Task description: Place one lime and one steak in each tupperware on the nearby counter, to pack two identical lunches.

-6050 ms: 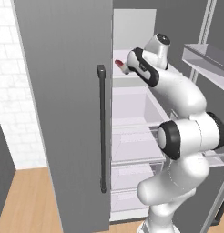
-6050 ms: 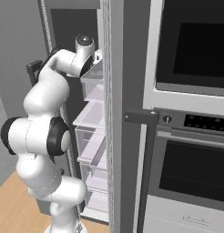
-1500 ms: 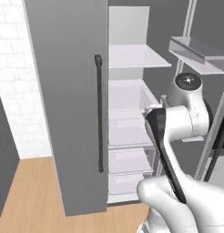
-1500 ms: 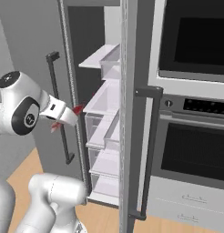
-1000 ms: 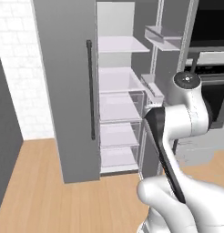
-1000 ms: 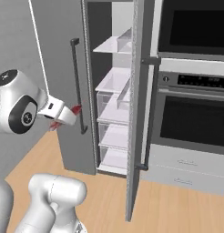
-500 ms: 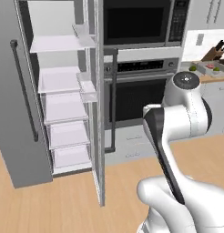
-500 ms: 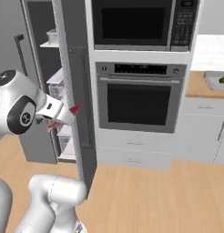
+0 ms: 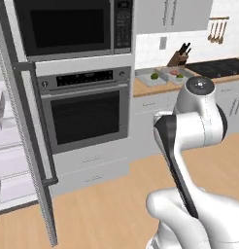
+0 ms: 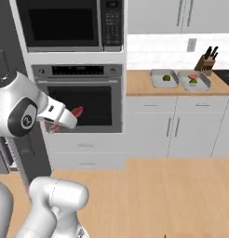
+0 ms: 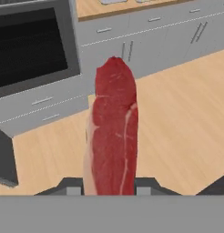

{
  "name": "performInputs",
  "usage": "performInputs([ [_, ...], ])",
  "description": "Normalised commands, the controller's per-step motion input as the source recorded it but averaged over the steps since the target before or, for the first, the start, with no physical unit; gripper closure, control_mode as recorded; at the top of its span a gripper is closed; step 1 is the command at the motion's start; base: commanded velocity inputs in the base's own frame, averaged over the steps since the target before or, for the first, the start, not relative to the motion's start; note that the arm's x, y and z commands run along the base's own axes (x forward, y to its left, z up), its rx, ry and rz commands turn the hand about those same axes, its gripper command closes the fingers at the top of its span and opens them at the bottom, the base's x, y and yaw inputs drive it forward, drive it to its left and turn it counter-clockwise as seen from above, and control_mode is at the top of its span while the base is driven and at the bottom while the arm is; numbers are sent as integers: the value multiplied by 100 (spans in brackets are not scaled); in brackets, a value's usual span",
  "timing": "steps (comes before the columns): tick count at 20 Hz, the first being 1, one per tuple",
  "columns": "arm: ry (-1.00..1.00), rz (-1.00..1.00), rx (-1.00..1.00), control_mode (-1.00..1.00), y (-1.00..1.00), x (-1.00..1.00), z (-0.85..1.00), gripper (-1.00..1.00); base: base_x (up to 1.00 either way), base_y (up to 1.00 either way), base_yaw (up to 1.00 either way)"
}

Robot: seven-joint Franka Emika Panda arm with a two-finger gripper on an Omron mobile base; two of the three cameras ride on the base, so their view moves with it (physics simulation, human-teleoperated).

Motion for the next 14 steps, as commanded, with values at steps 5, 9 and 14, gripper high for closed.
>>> performInputs([
  [5, 0, 0, 0, 100, 0, 0, 0, 100, 100, -100, -5],
  [9, 0, 0, 0, 100, 0, 0, 0, 100, 100, -100, 0],
  [14, 0, 0, 0, 100, 0, 0, 0, 100, 100, -97, 1],
])
